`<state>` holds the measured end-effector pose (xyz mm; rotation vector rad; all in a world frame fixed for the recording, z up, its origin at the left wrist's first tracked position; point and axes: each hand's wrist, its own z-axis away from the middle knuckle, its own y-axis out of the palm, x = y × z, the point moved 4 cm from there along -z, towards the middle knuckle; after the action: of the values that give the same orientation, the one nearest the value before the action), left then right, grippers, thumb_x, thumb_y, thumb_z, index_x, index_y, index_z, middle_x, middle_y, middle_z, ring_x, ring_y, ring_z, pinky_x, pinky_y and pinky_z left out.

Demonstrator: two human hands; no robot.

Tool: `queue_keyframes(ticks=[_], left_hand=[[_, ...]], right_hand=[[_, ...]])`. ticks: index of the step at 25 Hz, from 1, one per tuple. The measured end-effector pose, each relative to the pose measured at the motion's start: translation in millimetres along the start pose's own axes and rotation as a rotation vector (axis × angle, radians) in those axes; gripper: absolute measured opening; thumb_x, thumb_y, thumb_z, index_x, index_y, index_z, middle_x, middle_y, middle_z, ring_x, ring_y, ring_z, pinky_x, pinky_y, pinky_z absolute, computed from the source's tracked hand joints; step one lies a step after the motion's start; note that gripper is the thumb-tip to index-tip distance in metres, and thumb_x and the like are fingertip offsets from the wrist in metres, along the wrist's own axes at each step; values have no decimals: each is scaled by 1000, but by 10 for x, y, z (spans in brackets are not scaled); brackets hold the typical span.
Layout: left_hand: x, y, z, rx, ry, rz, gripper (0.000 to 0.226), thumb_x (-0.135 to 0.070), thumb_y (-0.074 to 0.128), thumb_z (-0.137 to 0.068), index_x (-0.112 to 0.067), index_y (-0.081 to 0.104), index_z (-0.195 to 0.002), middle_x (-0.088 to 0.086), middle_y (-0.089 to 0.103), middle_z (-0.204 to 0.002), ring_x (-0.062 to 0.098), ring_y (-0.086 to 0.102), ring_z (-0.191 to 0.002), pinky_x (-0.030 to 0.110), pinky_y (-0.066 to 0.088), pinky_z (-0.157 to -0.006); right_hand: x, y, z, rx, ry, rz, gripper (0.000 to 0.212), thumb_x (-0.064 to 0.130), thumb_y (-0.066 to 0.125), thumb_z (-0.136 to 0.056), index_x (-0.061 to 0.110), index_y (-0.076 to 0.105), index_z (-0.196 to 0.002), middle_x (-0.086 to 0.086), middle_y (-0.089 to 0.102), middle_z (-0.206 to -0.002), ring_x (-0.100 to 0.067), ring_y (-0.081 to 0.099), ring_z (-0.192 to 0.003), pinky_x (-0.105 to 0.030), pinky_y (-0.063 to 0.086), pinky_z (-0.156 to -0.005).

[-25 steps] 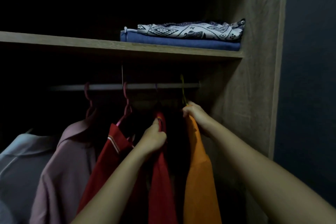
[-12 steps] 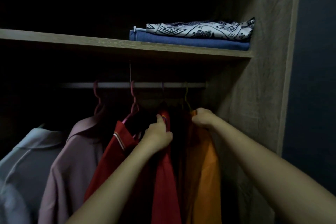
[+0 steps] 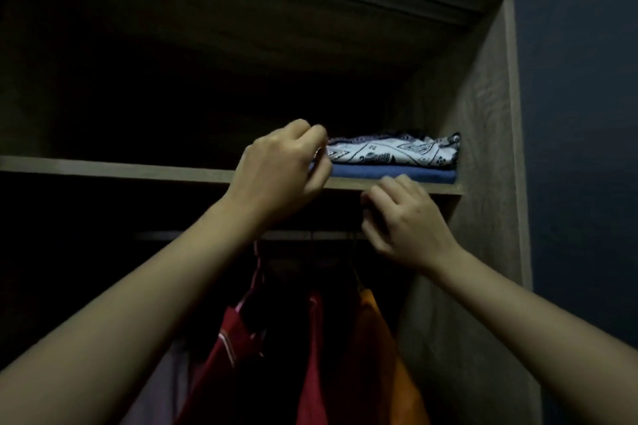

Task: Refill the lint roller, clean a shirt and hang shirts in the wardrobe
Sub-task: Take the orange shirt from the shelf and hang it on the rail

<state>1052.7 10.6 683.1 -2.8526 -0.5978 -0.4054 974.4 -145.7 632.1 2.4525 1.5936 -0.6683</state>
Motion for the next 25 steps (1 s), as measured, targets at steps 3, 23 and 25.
queue_keyframes(ticks=[3,23,25], left_hand=[[327,270,-18,414,-88,-140,70,-62,27,-92,-15,34,-143,7,31,-152,22,33,-138,38,34,-106],[543,541,-490,456,-158,96,28,-37,56,-90,-32,61,-117,0,66,-112,22,61,-103,40,50,-88],[475,504,-462,414,-132,50,28,-38,52,-92,-34,59,-119,-3,67,-111,20,62,-100,36,50,-84]], right_hand=[[-240,96,-130,129,64,40,66,48,44,-80,9,41,-134,-14,46,-139,-24,39,-126,-35,30,-106],[-1250,84,-680,573,244,307,35,26,43,-93,30,46,-128,-8,55,-125,-33,55,-112,-40,43,-77],[-1267,30,-733,459,261,406,24,18,44,-91,20,52,-114,-10,57,-114,-35,58,-103,-37,39,-67]])
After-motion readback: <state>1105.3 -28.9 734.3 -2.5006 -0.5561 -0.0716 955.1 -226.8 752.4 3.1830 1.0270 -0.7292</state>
